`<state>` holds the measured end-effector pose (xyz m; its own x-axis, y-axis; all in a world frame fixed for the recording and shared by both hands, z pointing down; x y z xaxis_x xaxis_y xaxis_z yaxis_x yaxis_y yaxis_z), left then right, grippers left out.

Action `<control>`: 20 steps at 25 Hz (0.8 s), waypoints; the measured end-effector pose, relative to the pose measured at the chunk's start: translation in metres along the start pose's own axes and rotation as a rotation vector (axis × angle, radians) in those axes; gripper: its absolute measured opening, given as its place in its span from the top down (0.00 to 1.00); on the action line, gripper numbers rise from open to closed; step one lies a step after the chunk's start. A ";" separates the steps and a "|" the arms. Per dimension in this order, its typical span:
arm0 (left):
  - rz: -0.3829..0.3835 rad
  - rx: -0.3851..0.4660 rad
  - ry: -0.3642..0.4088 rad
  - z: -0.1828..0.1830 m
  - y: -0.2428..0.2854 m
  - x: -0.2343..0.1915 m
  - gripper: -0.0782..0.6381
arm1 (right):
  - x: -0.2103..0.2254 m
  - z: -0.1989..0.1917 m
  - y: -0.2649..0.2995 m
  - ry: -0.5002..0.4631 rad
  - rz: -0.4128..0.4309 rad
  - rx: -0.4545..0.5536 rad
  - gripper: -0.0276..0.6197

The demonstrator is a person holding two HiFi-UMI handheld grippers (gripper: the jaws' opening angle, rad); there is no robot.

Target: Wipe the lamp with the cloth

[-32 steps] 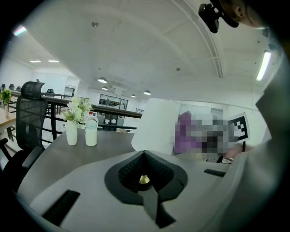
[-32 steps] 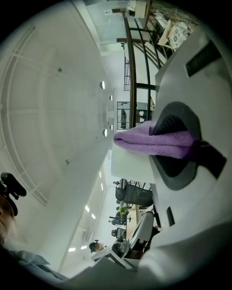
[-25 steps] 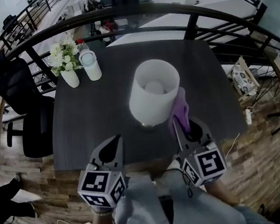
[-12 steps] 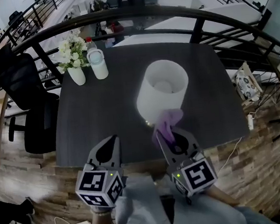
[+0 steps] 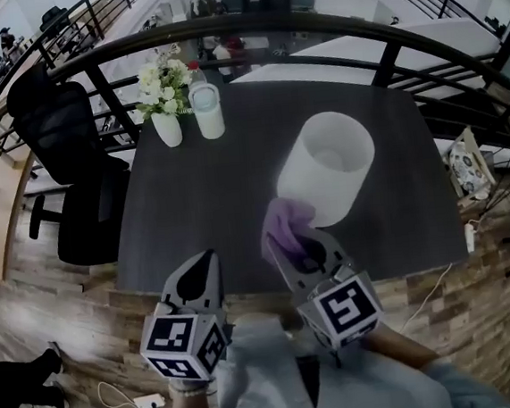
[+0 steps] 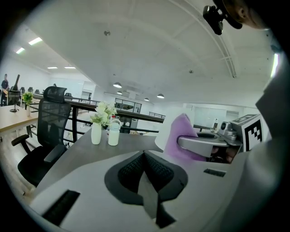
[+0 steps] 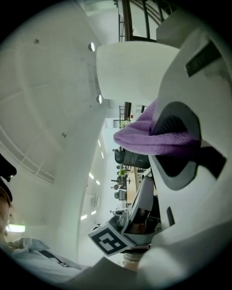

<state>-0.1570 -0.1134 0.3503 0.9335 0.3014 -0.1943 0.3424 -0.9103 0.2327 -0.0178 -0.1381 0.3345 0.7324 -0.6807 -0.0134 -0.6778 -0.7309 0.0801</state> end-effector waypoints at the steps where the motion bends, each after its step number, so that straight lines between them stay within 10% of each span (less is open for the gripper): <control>1: 0.005 -0.002 -0.002 -0.001 -0.002 -0.002 0.89 | -0.002 0.002 0.004 -0.005 0.011 0.000 0.88; 20: -0.058 -0.009 -0.006 -0.005 0.014 0.011 0.89 | 0.049 0.036 -0.009 -0.178 -0.185 -0.010 0.88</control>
<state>-0.1418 -0.1211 0.3562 0.9114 0.3516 -0.2136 0.3967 -0.8887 0.2299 0.0219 -0.1667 0.2975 0.8203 -0.5343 -0.2041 -0.5322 -0.8437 0.0697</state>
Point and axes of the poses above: the fingertips, and each gripper's own axes: y forward along the fingers, x to its right, z out of its top, the point moved 4 cm from there along -y, backward along the fingers, and after that the axes turned 9 degrees about x, right-handed, at the moved point
